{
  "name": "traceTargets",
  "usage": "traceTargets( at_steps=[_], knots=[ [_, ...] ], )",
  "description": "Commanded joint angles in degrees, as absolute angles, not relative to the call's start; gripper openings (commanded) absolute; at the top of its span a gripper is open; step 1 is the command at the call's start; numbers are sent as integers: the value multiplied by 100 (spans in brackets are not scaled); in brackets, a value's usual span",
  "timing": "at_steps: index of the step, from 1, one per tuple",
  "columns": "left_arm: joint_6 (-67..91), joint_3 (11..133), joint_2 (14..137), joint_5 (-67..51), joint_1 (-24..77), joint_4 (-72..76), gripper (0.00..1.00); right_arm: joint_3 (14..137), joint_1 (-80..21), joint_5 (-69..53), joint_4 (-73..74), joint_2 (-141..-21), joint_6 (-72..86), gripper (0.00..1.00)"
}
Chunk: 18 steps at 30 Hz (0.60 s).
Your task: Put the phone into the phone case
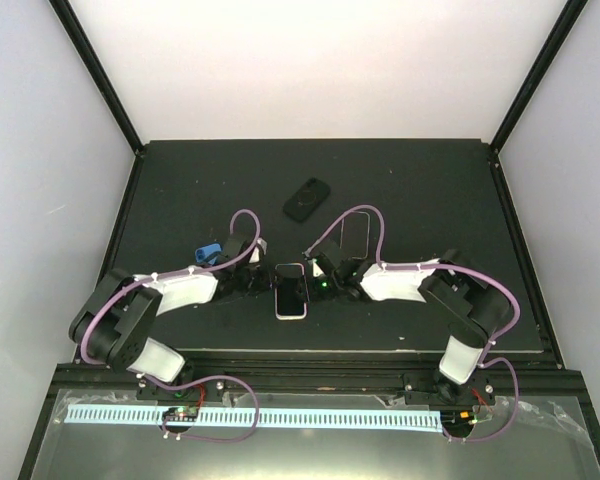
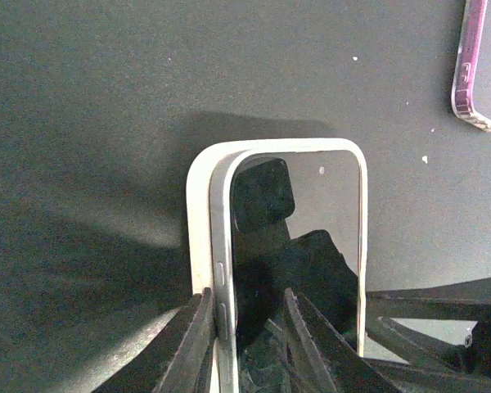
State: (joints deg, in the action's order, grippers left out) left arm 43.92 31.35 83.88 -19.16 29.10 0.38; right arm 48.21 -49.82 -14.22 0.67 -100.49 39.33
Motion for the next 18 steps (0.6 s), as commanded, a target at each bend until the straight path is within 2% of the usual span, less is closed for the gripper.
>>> traceTargets(
  at_steps=[1,5,11,18],
  knots=[
    [4495,3655,8623,-1321,3039,-508,28,4730,-5005,-1376,126,-9904,3857,36],
    [4696,3942,8650,-742,3043,-1013,33,4888,-5004,-1261,413,-9958,3755,37],
    [5685,3873,8767,206,3037,-1623,34,4851,-4999,-1140,525,-9826,3763,37],
    [6345,3822,9385,662,3176,-2041,39,4962,-5010,-893,925,-9494,3824,38]
  ],
)
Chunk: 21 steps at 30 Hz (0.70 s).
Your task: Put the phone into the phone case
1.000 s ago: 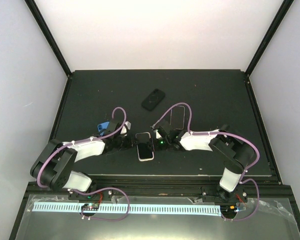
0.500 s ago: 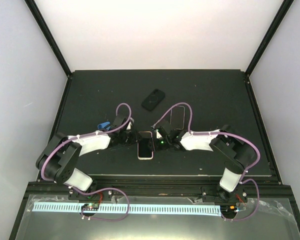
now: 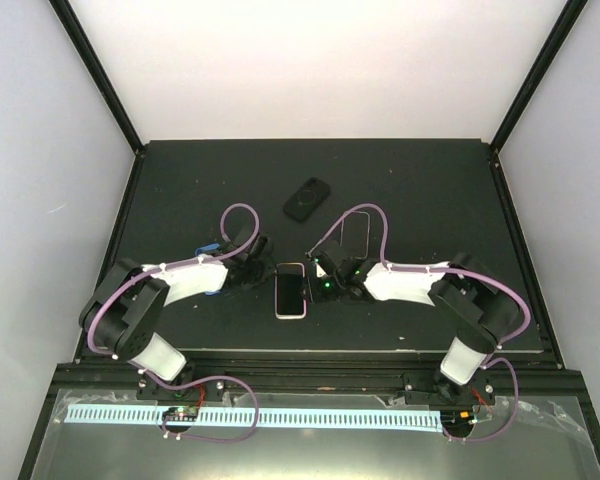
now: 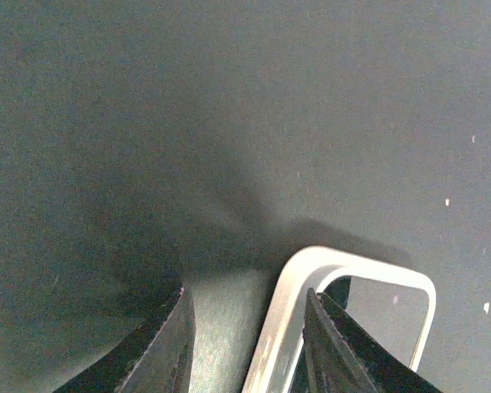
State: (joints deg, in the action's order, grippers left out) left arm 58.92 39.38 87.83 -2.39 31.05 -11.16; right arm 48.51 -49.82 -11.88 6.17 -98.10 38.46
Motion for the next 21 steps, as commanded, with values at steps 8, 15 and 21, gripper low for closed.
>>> traceTargets(
  at_steps=[8,15,21],
  knots=[
    [5911,3332,9341,455,3143,-1246,43,4571,-5009,-822,702,-9130,4145,40],
    [4705,3303,8804,-521,3102,-630,53,4361,-5009,-1001,264,-9199,4414,42],
    [4443,2837,8047,-914,3102,-448,45,4387,-5005,-1087,-8,-9457,4532,42]
  ],
)
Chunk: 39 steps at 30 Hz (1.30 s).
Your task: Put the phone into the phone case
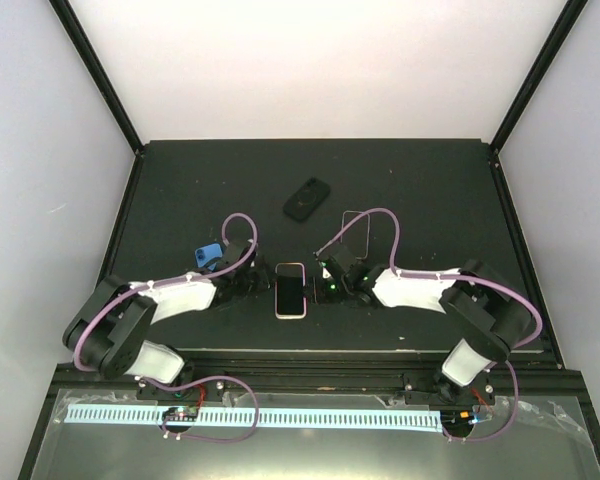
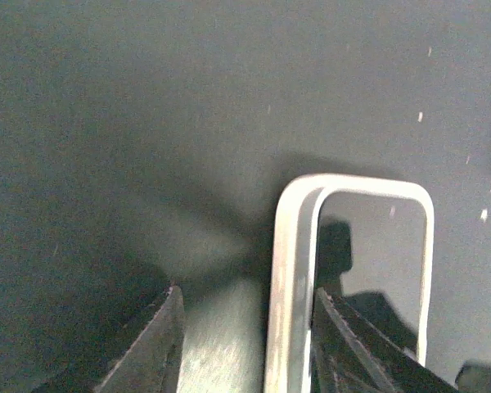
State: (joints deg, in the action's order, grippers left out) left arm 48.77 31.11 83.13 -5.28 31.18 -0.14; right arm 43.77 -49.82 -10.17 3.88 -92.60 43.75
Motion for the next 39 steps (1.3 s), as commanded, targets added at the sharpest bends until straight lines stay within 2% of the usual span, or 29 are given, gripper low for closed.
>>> traceTargets(
  at_steps=[1,5,10,19,22,27,33,39],
  knots=[
    [4394,2812,7966,-923,3096,-523,43,4410,-5004,-1130,-54,-9511,4541,42],
    [4203,2503,7801,-1137,3098,-305,41,4391,-4998,-1161,-254,-9641,4589,42],
    [4109,2238,8180,-1765,3102,347,37,4421,-4999,-1267,-463,-9877,4597,42],
    [4197,2030,8278,-1765,3101,439,14,4511,-4992,-1505,-740,-9981,4736,42],
    [4256,1955,8251,-1849,3103,524,10,4409,-4961,-1809,-1083,-9803,4961,41],
    [4339,1894,8136,-1881,3097,493,12,4272,-4898,-2367,-1698,-9513,5368,41],
    [4520,1661,7812,-1925,3101,572,20,4117,-4885,-2705,-2246,-9374,5779,41],
    [4626,1465,7559,-1953,3098,651,21,4044,-4883,-2814,-2555,-9644,5995,41]
  ],
)
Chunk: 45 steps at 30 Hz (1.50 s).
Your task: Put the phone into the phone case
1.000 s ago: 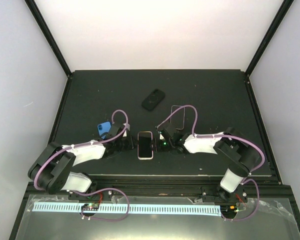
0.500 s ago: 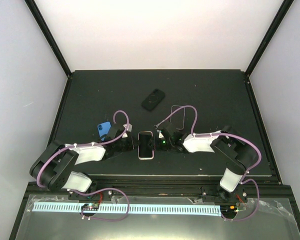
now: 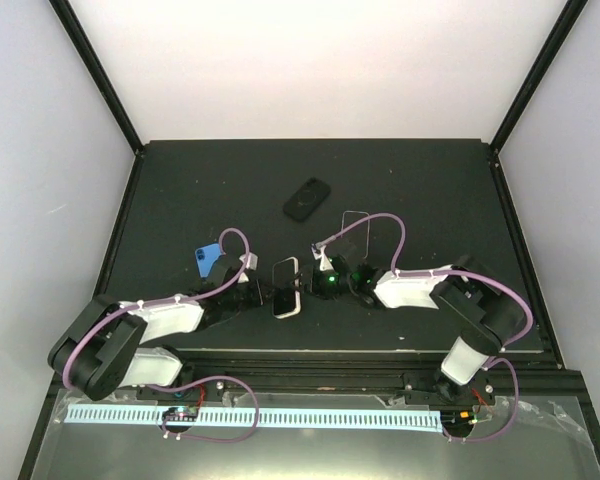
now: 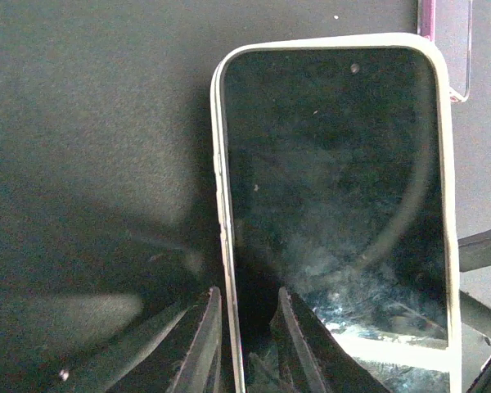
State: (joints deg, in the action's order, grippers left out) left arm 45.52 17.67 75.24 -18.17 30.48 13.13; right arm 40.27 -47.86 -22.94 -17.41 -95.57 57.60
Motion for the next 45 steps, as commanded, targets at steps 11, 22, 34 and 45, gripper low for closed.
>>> traceTargets(
  at_steps=[11,22,34,45],
  knots=[
    [4737,1462,7482,-2224,3101,758,20,4061,-4882,-2954,-2576,-9943,6048,32],
    [4518,2049,5321,-2881,3040,-600,62,3419,-4785,-2969,-2942,-8905,5890,15],
    [5392,2149,2805,-3679,2786,-394,91,2873,-4685,-4467,-4342,-7495,6496,15],
    [6430,2051,2601,-4407,2786,1495,87,2424,-4684,-4984,-5558,-6668,7039,16]
  ],
)
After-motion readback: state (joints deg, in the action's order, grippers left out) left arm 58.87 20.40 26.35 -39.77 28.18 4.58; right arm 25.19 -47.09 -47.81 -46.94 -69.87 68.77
